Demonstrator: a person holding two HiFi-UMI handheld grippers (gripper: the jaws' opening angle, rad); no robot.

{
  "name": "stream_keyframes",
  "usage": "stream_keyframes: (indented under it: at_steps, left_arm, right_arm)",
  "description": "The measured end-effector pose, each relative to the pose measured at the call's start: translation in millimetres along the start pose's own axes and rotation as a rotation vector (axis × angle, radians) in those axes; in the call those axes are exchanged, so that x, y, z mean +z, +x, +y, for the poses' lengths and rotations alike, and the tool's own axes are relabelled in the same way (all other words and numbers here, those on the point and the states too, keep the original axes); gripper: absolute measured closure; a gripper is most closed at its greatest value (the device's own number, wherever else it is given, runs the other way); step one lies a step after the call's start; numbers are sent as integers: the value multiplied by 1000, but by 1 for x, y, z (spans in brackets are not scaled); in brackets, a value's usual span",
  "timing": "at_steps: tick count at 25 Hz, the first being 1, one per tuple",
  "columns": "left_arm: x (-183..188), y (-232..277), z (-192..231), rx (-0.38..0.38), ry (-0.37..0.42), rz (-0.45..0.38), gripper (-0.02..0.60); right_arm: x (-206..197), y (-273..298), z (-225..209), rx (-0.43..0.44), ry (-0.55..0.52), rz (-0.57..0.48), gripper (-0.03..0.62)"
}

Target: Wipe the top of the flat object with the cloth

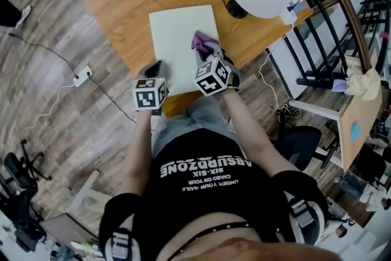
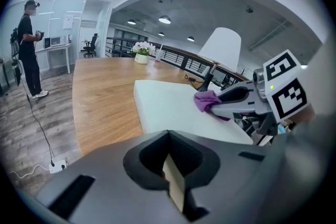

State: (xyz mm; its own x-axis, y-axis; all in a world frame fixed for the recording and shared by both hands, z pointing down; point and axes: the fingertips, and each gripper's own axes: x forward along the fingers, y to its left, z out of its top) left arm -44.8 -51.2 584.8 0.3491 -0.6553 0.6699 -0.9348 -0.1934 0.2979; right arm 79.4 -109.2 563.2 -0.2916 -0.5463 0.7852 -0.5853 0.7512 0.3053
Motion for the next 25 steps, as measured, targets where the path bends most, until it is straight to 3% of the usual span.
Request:
stream_keyframes:
  at_steps: [10, 25]
  left_arm:
    - [-14, -21, 15, 46, -17, 13, 565]
    - [-30, -32, 8, 37, -46, 31, 565]
  right_arm:
    - [17, 7, 16, 16, -32, -26, 508]
    - [50, 14, 58, 93, -138, -86, 508]
